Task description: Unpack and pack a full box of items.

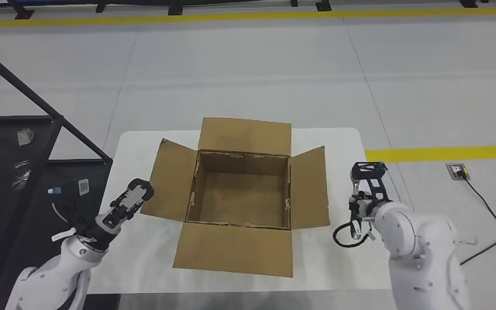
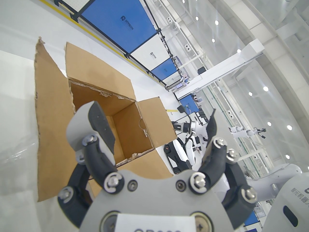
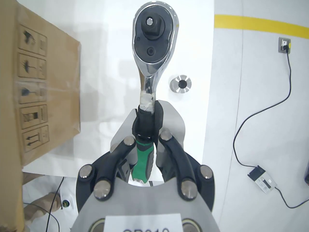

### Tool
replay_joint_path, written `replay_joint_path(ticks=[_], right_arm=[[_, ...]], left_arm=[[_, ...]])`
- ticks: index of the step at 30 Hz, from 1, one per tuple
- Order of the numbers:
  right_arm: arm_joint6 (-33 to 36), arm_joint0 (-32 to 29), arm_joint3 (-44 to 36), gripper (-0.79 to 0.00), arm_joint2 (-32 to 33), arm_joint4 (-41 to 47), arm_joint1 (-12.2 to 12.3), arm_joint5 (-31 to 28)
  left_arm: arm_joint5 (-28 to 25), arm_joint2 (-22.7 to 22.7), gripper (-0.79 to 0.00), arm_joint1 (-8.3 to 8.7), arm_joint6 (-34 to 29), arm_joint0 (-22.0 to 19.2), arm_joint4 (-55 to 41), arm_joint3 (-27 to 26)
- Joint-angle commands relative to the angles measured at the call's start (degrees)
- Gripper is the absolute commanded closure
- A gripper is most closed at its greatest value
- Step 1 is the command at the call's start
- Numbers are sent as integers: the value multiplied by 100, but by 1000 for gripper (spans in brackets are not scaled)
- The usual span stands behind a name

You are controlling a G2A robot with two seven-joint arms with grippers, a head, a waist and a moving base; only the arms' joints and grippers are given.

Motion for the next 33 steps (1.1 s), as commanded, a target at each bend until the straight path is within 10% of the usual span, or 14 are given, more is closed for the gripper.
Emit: replay_joint_path(ticks=[1,33], right_arm=[[-16,-28,266,0,-42,51,8,-60],[-549,798,2935,-37,-706,277,50,52]], left_arm=[[14,14,-785,2,-12,-9,6,4],[50,7,-785,14,138,140,114,-152]])
